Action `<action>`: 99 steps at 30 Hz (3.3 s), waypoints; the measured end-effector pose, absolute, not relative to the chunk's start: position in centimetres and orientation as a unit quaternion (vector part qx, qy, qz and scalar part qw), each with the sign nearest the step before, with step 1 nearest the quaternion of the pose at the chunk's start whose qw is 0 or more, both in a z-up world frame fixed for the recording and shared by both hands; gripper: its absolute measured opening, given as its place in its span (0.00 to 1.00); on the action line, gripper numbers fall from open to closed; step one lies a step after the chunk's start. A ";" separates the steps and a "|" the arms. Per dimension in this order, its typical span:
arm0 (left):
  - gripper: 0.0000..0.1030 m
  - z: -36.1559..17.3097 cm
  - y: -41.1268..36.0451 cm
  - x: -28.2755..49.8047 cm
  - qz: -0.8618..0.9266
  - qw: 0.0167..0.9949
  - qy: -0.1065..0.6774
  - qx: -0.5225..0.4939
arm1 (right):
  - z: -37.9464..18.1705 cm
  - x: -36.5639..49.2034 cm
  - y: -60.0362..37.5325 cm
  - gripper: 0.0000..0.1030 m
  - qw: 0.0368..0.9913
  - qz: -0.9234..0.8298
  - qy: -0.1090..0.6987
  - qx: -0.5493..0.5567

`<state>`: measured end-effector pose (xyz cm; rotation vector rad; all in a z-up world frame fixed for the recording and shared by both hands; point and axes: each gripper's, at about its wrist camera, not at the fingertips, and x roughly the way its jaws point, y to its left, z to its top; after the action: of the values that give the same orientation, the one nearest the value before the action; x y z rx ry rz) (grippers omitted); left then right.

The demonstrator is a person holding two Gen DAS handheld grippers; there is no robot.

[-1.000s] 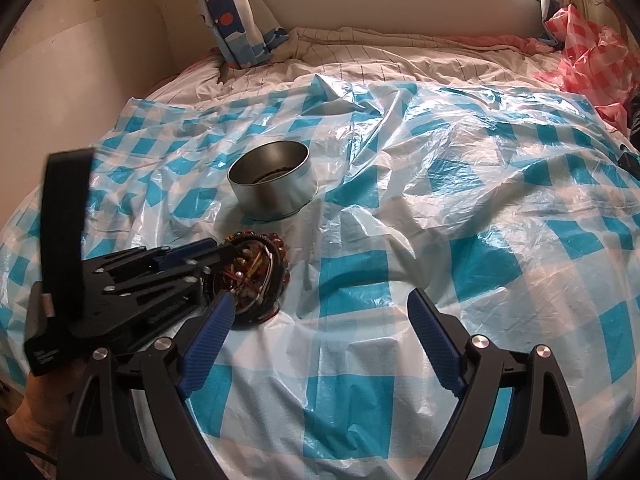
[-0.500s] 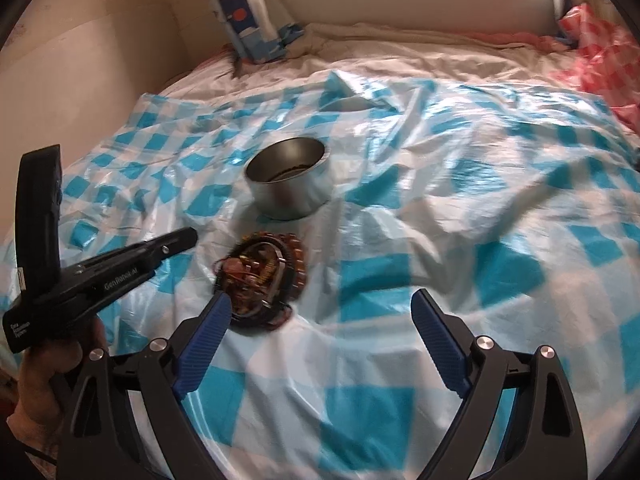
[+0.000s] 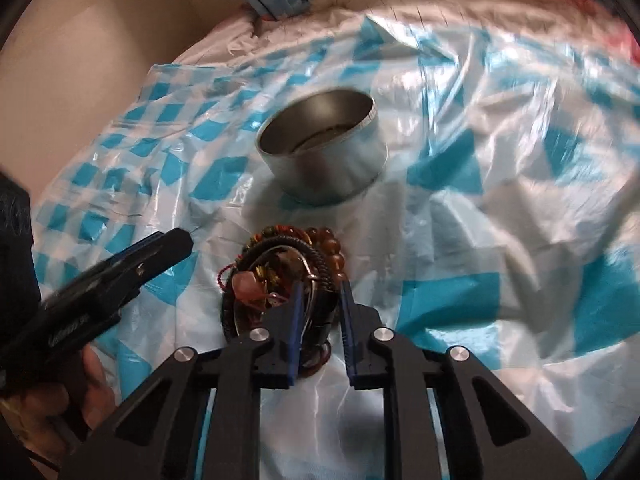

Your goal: Organize jewelry

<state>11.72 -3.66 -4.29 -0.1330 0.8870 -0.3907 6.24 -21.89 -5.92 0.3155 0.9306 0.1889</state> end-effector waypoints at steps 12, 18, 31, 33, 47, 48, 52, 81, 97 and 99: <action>0.51 -4.5 -3.2 11.8 -0.179 0.883 0.429 -0.070 | -4.3 3.9 -22.1 0.09 0.892 0.068 0.428 0.132; 0.52 -4.1 -3.9 11.1 -0.199 0.884 0.420 -0.052 | -5.7 4.6 -23.4 0.45 0.871 0.072 0.453 0.174; 0.53 -3.9 -7.0 9.6 -0.243 0.884 0.399 0.024 | -5.2 3.5 -22.0 0.04 0.886 0.042 0.449 0.110; 0.53 -4.1 -7.9 9.4 -0.247 0.882 0.397 0.047 | -4.9 2.6 -23.0 0.04 0.888 0.024 0.443 0.121; 0.07 -5.4 -10.1 9.0 -0.265 0.868 0.405 0.106 | -5.1 2.7 -24.6 0.04 0.883 0.011 0.447 0.143; 0.07 -5.2 -10.0 9.0 -0.268 0.869 0.404 0.100 | -5.1 2.8 -24.7 0.04 0.883 0.012 0.446 0.145; 0.07 -3.8 -8.0 9.1 -0.280 0.874 0.395 0.041 | -4.6 2.4 -25.1 0.04 0.889 0.014 0.429 0.160; 0.08 -0.5 -6.2 17.4 -0.219 0.896 0.384 -0.046 | 1.6 8.3 -25.7 0.05 0.926 0.050 0.292 0.235; 0.08 -2.9 -9.9 22.2 -0.235 0.885 0.400 -0.047 | -1.6 13.8 -26.9 0.05 0.907 0.043 0.314 0.278; 0.08 -3.2 -10.2 22.4 -0.234 0.885 0.401 -0.046 | -1.8 14.0 -26.9 0.05 0.906 0.043 0.317 0.278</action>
<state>22.40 -10.18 -3.16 -0.0961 0.8335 -0.4877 14.02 -26.90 -1.81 0.5742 0.6540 0.0884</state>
